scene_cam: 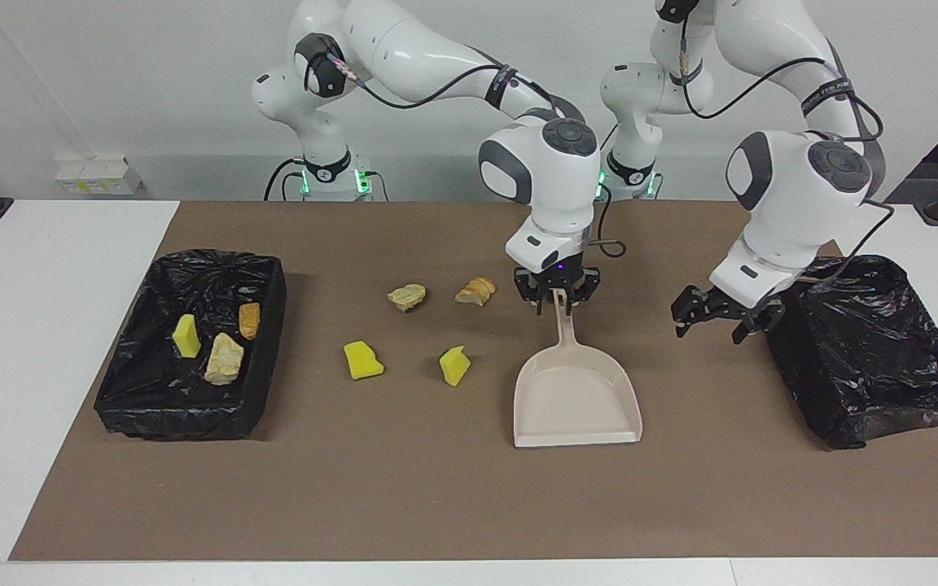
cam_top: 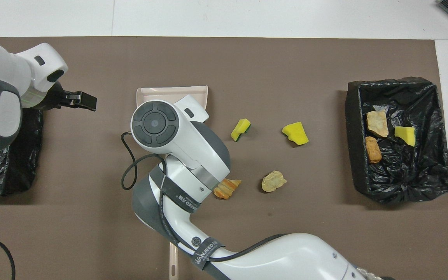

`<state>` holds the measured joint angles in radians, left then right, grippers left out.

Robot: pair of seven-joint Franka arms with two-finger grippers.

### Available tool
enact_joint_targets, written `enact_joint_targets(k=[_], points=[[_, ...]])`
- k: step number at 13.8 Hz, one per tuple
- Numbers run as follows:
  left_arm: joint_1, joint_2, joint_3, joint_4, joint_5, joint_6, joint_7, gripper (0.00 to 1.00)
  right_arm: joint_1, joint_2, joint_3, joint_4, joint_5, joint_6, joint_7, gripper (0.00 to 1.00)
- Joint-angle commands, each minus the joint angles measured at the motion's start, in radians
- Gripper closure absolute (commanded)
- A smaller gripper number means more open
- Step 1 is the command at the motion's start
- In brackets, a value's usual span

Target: Sweep and dump trash in bin

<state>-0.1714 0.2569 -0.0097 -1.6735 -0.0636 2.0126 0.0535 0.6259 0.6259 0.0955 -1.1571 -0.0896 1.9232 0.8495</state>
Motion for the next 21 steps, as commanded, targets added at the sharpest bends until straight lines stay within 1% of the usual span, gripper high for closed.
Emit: enact_joint_targets(k=[1, 2, 4, 6, 7, 9, 11, 13, 15, 18, 21], points=[[-0.074, 0.024, 0.014, -0.029, -0.008, 0.058, -0.048, 0.0, -0.077, -0.158, 0.007, -0.156, 0.036, 0.014, 0.019, 0.21], [-0.104, 0.022, 0.014, -0.07, -0.008, 0.092, -0.117, 0.0, -0.098, -0.196, 0.007, -0.189, 0.042, 0.013, 0.007, 0.18], [-0.149, 0.001, 0.014, -0.176, -0.008, 0.228, -0.222, 0.0, -0.138, -0.254, 0.007, -0.239, 0.05, 0.013, 0.0, 0.11], [-0.21, -0.013, 0.014, -0.231, -0.008, 0.264, -0.268, 0.0, -0.173, -0.299, 0.007, -0.265, 0.05, -0.007, -0.003, 0.03], [-0.224, -0.025, 0.014, -0.254, -0.008, 0.268, -0.311, 0.0, -0.182, -0.331, 0.007, -0.301, 0.048, -0.015, -0.015, 0.03], [-0.292, -0.074, 0.016, -0.334, -0.008, 0.279, -0.412, 0.0, -0.166, -0.405, 0.009, -0.415, 0.048, -0.003, -0.035, 0.05], [-0.306, -0.106, 0.014, -0.392, -0.008, 0.287, -0.425, 0.0, -0.138, -0.448, 0.009, -0.478, 0.048, -0.012, -0.037, 0.05], [-0.319, -0.122, 0.014, -0.42, -0.008, 0.301, -0.451, 0.09, -0.129, -0.468, 0.01, -0.507, 0.048, -0.018, -0.033, 0.04], [-0.335, -0.13, 0.014, -0.433, -0.008, 0.302, -0.48, 0.24, -0.115, -0.472, 0.012, -0.513, 0.051, -0.016, -0.023, 0.03], [-0.342, -0.136, 0.014, -0.442, -0.008, 0.313, -0.489, 0.36, -0.1, -0.473, 0.012, -0.515, 0.125, -0.004, -0.017, 0.04], [-0.342, -0.136, 0.014, -0.442, -0.008, 0.313, -0.494, 0.41, -0.039, -0.46, 0.01, -0.515, 0.126, 0.003, 0.054, 0.1]])
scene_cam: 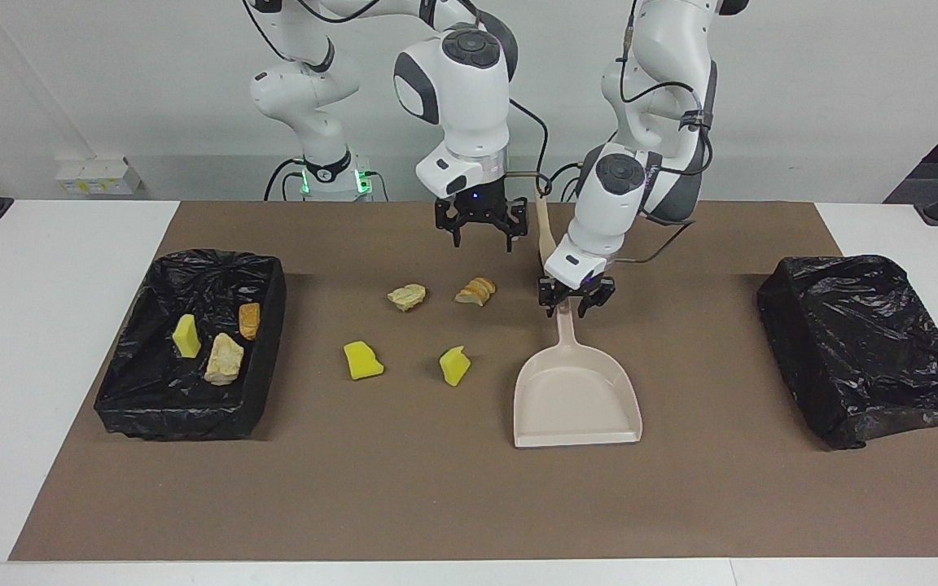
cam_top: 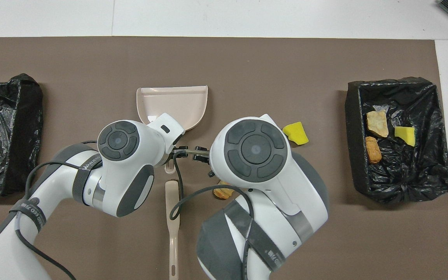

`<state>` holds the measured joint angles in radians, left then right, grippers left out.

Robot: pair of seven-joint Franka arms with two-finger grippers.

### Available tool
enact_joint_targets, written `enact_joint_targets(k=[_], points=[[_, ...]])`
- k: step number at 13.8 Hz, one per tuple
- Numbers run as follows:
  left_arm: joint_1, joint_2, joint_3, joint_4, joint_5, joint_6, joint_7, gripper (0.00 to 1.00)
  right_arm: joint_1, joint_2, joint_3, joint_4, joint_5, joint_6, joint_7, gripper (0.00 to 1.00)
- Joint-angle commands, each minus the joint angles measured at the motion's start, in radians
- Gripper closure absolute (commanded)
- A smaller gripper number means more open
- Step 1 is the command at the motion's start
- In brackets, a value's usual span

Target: Sweep and dump trash in bin

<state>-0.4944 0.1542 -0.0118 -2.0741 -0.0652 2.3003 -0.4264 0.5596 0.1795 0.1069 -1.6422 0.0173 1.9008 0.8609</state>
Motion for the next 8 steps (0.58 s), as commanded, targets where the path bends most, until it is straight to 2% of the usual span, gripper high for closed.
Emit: enact_joint_targets(k=[1, 4, 5, 7, 8], points=[[-0.018, -0.033, 0.016, -0.041, -0.007, 0.027, -0.014, 0.44, 0.037, -0.012, -0.001, -0.028, 0.019, 0.03, 0.05, 0.11], [-0.026, -0.022, 0.015, -0.047, -0.008, 0.03, -0.041, 0.46, 0.103, 0.009, -0.001, -0.045, 0.013, 0.067, 0.11, 0.11], [-0.024, -0.021, 0.016, -0.044, -0.008, 0.028, -0.043, 0.56, 0.126, 0.009, -0.001, -0.063, 0.006, 0.07, 0.122, 0.11], [-0.012, -0.013, 0.016, -0.031, -0.007, 0.027, -0.041, 0.88, 0.161, -0.001, -0.003, -0.115, 0.003, 0.07, 0.124, 0.11], [-0.007, -0.009, 0.018, -0.015, -0.007, 0.027, -0.035, 1.0, 0.183, -0.003, -0.003, -0.131, 0.003, 0.073, 0.128, 0.12]])
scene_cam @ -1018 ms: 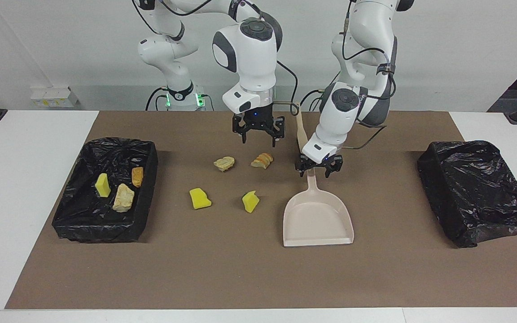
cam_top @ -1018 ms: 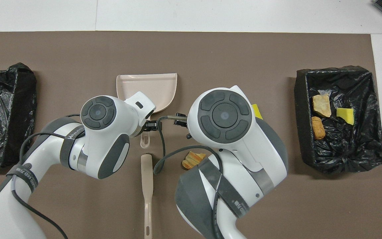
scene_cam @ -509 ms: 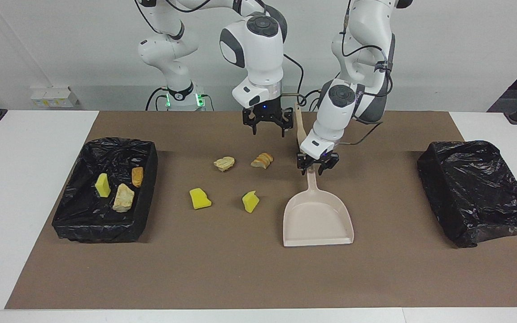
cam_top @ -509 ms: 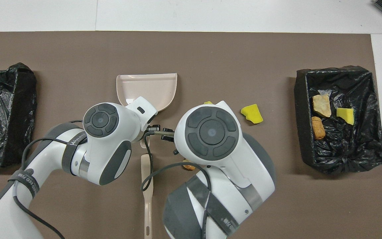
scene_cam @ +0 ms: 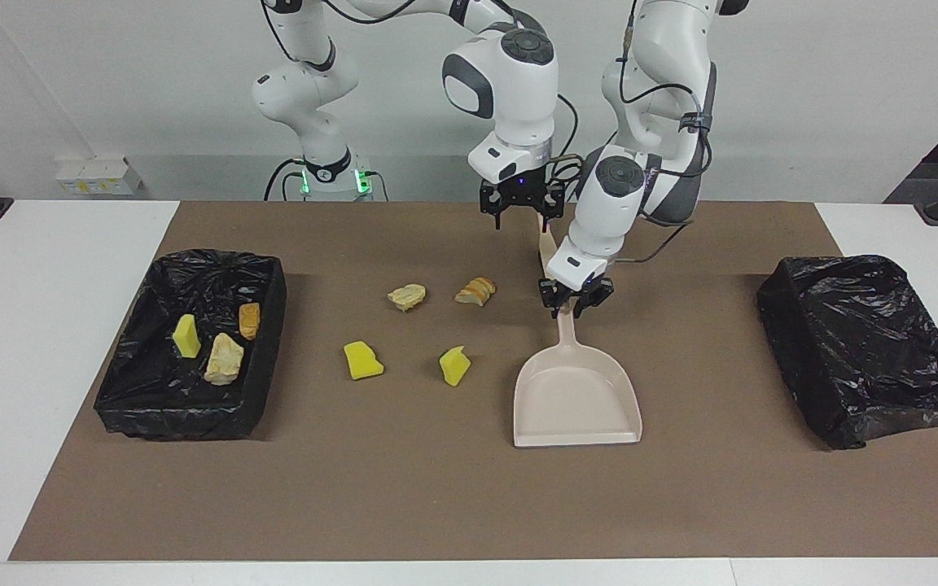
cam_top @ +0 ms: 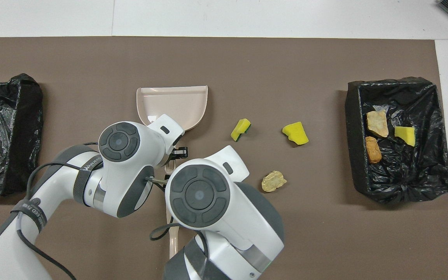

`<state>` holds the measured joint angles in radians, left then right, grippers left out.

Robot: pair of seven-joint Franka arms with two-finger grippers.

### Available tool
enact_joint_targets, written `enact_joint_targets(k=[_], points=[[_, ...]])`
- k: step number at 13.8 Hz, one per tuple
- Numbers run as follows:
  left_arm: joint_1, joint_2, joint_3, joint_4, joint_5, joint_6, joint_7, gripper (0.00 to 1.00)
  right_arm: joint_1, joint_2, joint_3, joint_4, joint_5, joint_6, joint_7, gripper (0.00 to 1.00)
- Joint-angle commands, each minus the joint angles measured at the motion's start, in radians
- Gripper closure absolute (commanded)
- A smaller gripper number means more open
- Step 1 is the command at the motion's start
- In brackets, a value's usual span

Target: Sweep and dump trash in bin

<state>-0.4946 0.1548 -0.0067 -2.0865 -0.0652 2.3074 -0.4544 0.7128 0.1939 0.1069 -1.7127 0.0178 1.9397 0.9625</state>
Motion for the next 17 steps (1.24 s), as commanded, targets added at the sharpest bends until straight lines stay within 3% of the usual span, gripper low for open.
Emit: enact_joint_targets(k=[1, 5, 10, 15, 17], points=[[0.002, -0.002, 0.013, 0.014, -0.007, 0.014, 0.005, 1.0, 0.042, -0.016, -0.003, -0.07, 0.002, 0.044, 0.045, 0.12], [0.111, 0.014, 0.016, 0.085, 0.005, -0.011, 0.115, 1.0, 0.112, -0.011, -0.003, -0.169, -0.044, 0.117, 0.105, 0.12], [0.281, 0.089, 0.017, 0.288, 0.005, -0.224, 0.477, 1.0, 0.148, -0.007, -0.001, -0.212, -0.045, 0.151, 0.11, 0.12], [0.384, 0.101, 0.021, 0.312, 0.031, -0.252, 0.805, 1.0, 0.171, -0.02, -0.001, -0.264, -0.045, 0.159, 0.099, 0.12], [0.381, 0.1, 0.019, 0.312, 0.134, -0.29, 0.977, 1.0, 0.198, -0.016, -0.001, -0.289, -0.045, 0.183, 0.108, 0.12]])
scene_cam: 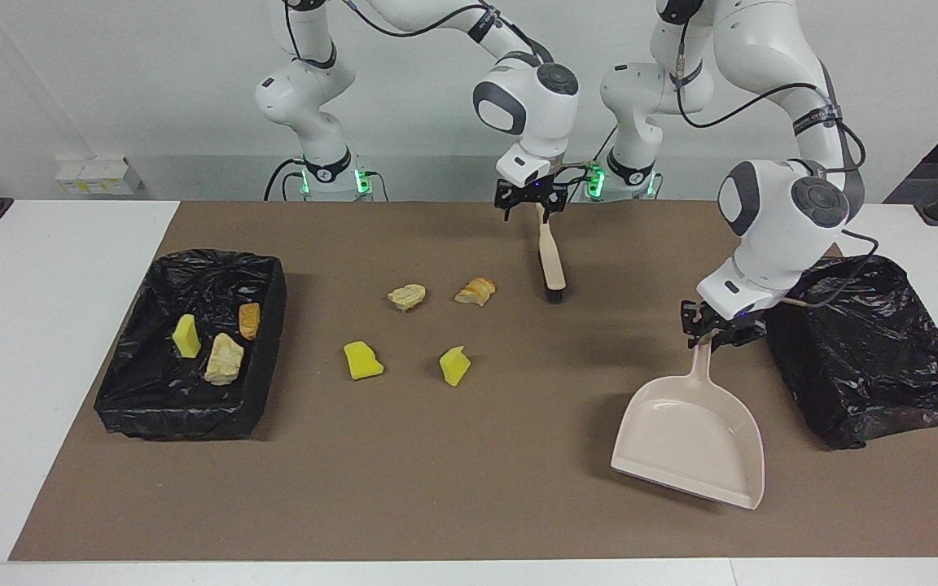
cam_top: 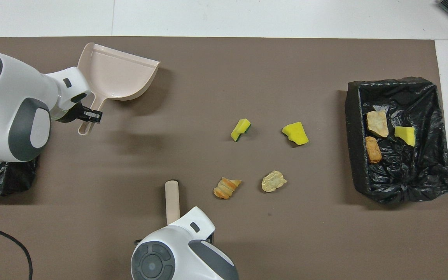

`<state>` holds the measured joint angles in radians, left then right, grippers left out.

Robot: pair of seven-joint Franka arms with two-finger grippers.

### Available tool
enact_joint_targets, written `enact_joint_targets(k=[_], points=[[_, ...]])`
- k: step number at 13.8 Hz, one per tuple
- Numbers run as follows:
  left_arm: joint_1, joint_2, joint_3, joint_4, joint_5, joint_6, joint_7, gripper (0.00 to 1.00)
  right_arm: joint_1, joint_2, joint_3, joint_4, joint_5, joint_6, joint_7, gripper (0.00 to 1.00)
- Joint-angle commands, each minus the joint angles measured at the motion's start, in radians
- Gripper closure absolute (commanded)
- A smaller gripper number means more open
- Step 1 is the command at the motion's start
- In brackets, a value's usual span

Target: Sweep and dump trash in bin

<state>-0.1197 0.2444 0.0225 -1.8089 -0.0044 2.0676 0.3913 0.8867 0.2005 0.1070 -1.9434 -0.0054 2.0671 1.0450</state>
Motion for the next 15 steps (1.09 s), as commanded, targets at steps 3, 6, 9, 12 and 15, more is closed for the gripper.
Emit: enact_joint_targets(k=[3, 6, 9, 12, 15], points=[[0.029, 0.003, -0.01, 0.02, 0.076, -0.047, 0.354, 1.0, 0.054, -0.032, -0.001, -0.071, -0.021, 0.071, 0.033, 0.12], [0.044, 0.003, -0.007, 0.017, 0.078, -0.041, 0.571, 1.0, 0.058, -0.033, 0.0, -0.068, -0.015, 0.083, 0.024, 0.12], [0.061, 0.001, -0.006, 0.008, 0.089, -0.032, 0.696, 1.0, 0.092, -0.014, 0.0, -0.072, -0.005, 0.117, 0.015, 0.13], [0.078, -0.008, -0.006, -0.016, 0.087, -0.017, 0.768, 1.0, 0.107, 0.008, 0.0, -0.072, -0.005, 0.14, 0.01, 0.14], [0.086, -0.019, -0.007, -0.036, 0.089, -0.024, 0.771, 1.0, 0.107, 0.008, 0.0, -0.074, -0.004, 0.146, 0.018, 0.27]])
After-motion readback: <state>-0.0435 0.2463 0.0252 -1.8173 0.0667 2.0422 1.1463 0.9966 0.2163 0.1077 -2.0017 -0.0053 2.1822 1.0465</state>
